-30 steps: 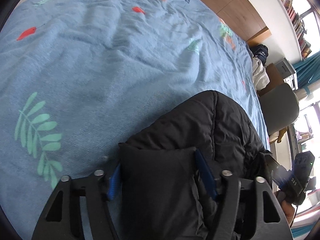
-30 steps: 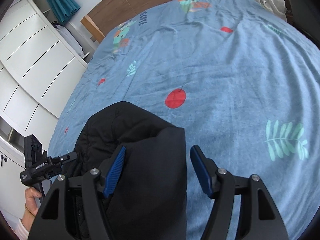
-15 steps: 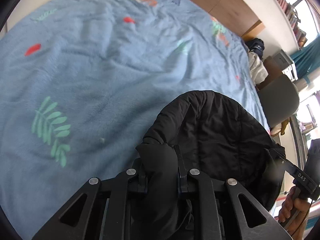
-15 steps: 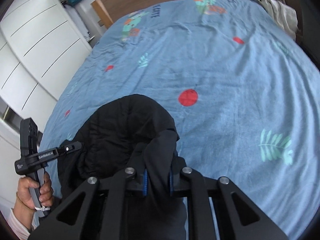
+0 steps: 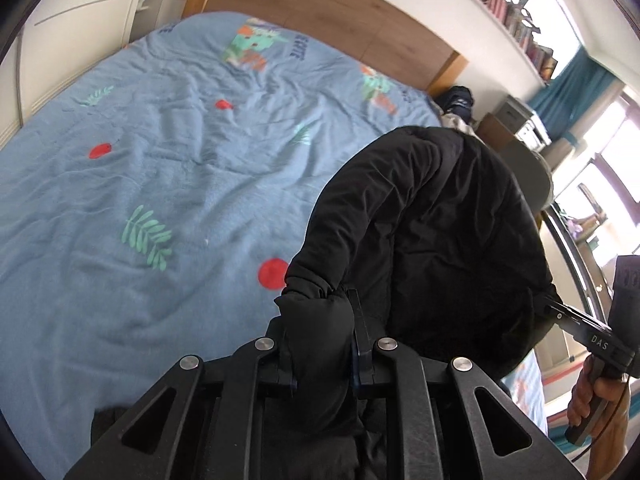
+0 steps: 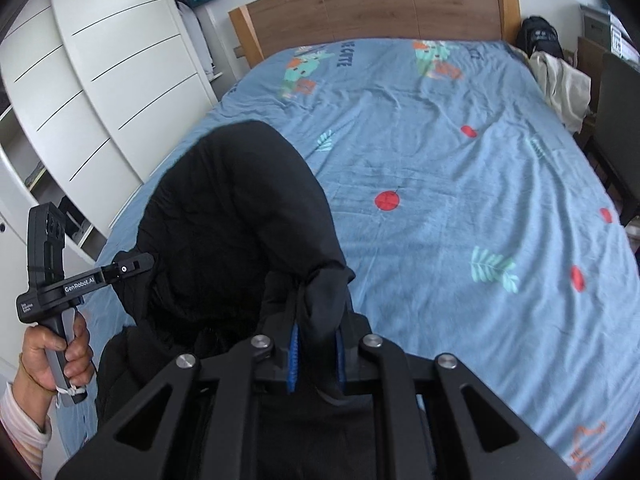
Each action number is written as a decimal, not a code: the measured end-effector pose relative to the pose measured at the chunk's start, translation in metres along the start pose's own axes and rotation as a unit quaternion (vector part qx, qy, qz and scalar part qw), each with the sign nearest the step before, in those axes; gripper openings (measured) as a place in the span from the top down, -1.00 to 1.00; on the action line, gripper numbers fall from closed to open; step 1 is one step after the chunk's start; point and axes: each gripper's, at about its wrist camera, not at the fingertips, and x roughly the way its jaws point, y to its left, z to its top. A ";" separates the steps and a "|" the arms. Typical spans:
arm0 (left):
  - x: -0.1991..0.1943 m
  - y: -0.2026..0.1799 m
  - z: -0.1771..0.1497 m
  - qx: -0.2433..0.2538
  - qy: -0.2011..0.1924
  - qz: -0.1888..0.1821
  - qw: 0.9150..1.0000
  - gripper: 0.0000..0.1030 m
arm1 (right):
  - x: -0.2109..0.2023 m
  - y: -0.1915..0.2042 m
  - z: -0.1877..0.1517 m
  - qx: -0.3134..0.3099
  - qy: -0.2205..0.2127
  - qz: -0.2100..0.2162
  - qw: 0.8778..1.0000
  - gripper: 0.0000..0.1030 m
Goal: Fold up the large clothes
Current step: 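Lift the collar end with both grippers and fold it toward the hem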
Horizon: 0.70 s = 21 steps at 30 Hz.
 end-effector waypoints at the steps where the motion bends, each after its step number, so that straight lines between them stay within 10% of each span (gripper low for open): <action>1: -0.008 -0.003 -0.006 0.002 -0.003 -0.003 1.000 0.67 | -0.010 0.003 -0.006 -0.002 -0.003 -0.001 1.000 0.75; 21: -0.070 0.006 -0.189 0.050 0.014 0.048 0.998 0.67 | -0.080 0.005 -0.220 0.037 -0.058 0.036 0.997 0.75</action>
